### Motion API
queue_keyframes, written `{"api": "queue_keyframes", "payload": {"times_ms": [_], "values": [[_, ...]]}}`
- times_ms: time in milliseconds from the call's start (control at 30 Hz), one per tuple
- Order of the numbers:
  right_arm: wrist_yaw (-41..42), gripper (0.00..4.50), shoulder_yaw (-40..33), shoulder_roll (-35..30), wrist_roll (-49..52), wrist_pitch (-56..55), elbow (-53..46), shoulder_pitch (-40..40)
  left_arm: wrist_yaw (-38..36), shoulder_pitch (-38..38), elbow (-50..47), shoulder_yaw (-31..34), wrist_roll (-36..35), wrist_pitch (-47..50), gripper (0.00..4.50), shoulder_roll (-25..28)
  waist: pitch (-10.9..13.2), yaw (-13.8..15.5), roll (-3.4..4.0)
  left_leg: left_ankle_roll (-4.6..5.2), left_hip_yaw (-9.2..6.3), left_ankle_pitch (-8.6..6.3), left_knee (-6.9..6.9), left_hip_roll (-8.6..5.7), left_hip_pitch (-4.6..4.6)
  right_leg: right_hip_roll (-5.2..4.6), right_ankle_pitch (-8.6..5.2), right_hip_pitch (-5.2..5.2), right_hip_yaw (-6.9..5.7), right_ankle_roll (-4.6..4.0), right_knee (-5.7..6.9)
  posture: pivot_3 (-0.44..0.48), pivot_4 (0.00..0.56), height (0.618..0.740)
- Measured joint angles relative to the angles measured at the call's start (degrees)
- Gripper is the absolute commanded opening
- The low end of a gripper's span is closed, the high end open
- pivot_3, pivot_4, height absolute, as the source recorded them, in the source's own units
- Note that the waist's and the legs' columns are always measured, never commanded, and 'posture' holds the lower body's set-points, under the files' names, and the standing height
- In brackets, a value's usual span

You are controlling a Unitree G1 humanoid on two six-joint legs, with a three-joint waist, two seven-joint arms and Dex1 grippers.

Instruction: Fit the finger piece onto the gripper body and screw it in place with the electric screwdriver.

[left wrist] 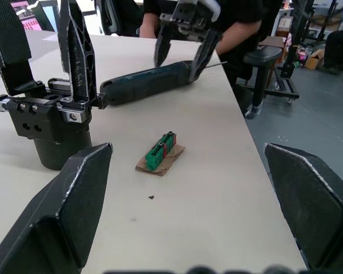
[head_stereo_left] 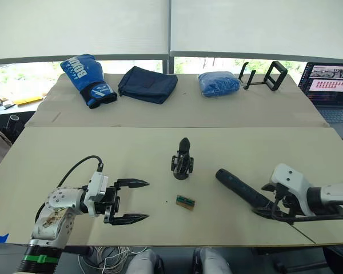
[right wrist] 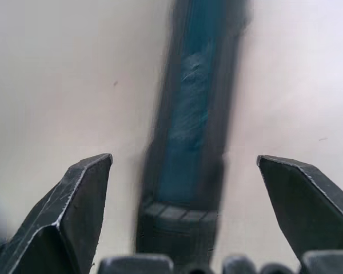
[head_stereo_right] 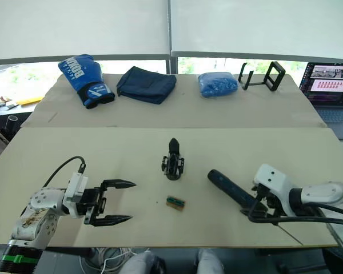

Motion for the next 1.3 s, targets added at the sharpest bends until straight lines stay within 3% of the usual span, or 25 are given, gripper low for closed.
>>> {"api": "queue_keyframes", "payload": {"times_ms": [133,200,467,833,1300], "values": [[-0.18,4.49,4.12,-5.41,2.5,12.4,-3.72,-8.82,-0.42,-0.67,0.0,-0.45,-0.04,0.08,4.5,0.15,-0.01,-0.11,-0.02,0.04,-0.07,-0.03,0.0,0.0,-0.08,-0.12,0.0,-0.05,0.03,-0.01,-0.05,0.0,0.15,0.74],[-0.08,4.49,9.5,-7.64,3.67,19.41,-4.84,-15.13,-0.53,-0.66,0.0,-0.7,-0.03,0.14,4.5,0.23,-0.01,-0.21,-0.01,0.04,-0.08,-0.03,0.0,0.0,-0.17,-0.21,0.02,-0.17,0.04,-0.06,-0.05,0.0,0.15,0.74],[-0.99,4.49,27.72,-5.61,4.29,32.82,-5.05,-32.31,-0.44,-0.54,-0.06,-1.27,-0.02,0.15,4.5,0.28,-0.01,-0.36,-0.03,-0.01,-0.08,0.01,0.11,-0.02,-0.53,-0.43,0.07,-0.51,-0.04,-0.14,0.0,0.0,0.15,0.74],[-2.05,4.49,44.29,-3.5,-3.07,30.04,-0.31,-39.29,-0.22,1.58,-1.96,-1.22,-0.09,0.5,4.5,1.42,-0.02,-1.0,-0.03,-0.1,0.08,0.06,0.12,-0.03,-0.5,-0.41,0.07,-0.63,-0.09,-0.12,0.13,0.0,0.15,0.74],[0.39,4.49,50.08,-0.46,-8.78,28.47,2.97,-43.37,1.46,3.86,-5.04,-1.42,-0.13,0.58,4.5,1.19,-0.24,-1.64,-0.43,-0.14,0.08,0.08,0.14,0.0,-0.39,-0.39,0.09,-0.52,-0.08,-0.15,0.13,0.0,0.15,0.74]]}}
